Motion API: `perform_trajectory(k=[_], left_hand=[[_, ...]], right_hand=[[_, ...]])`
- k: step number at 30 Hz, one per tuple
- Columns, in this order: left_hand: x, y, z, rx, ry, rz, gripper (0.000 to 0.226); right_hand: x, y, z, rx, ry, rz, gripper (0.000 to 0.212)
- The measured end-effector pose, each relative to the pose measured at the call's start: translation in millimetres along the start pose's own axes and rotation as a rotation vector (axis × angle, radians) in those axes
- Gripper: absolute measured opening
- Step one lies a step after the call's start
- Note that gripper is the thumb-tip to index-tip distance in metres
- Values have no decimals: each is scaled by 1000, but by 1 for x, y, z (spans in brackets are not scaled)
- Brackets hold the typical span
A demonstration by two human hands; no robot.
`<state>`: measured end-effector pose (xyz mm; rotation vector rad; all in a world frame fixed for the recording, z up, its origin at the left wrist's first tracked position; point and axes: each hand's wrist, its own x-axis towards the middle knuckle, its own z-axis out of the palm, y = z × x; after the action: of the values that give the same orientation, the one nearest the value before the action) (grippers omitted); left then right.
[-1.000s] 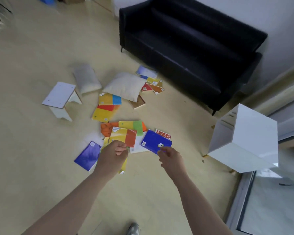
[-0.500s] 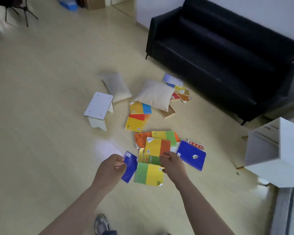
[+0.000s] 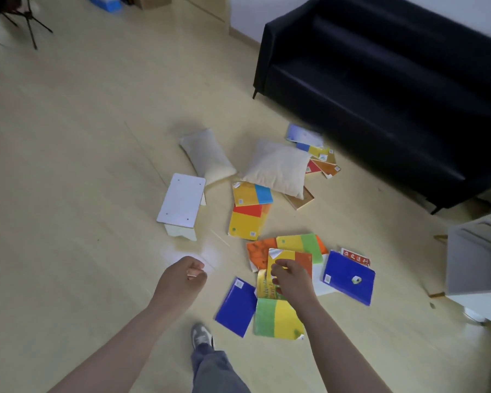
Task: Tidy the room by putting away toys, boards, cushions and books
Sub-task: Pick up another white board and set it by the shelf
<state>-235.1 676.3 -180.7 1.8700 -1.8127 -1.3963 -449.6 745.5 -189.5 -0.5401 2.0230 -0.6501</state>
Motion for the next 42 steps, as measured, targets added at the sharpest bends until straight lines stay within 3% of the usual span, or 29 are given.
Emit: perform_trajectory(k=[11,17,23,25,28,32,36,40,42], left_hand=[[162,-7,-93,36,-29,-26,13],[281,-33,-151,115,-103,-17,12],[401,-47,-193,223,-223,57,13],[431,-51,-193,237,-231,46,13],[474,-65,-181,184,-191,-54,14],[542,-97,-144,174,-194,-108,26],[586,-136,-111,153,-216,-184,28],[625,-170,-84,205,-243,-233,34],[645,-183,-72,227,-256,-275,38]], right_hand=[[97,-109,70,-30,74,10,33],[146,-153,152,19,100,127,52],[198,-196,227,127,211,232,33],[217,-201,243,143,215,252,14],[258,-198,262,137,229,292,43],[339,-188,286,177,220,329,29],[404,-164,316,151,218,333,40],[460,-136,351,136,144,374,19],[487,-121,369,104,86,377,20]])
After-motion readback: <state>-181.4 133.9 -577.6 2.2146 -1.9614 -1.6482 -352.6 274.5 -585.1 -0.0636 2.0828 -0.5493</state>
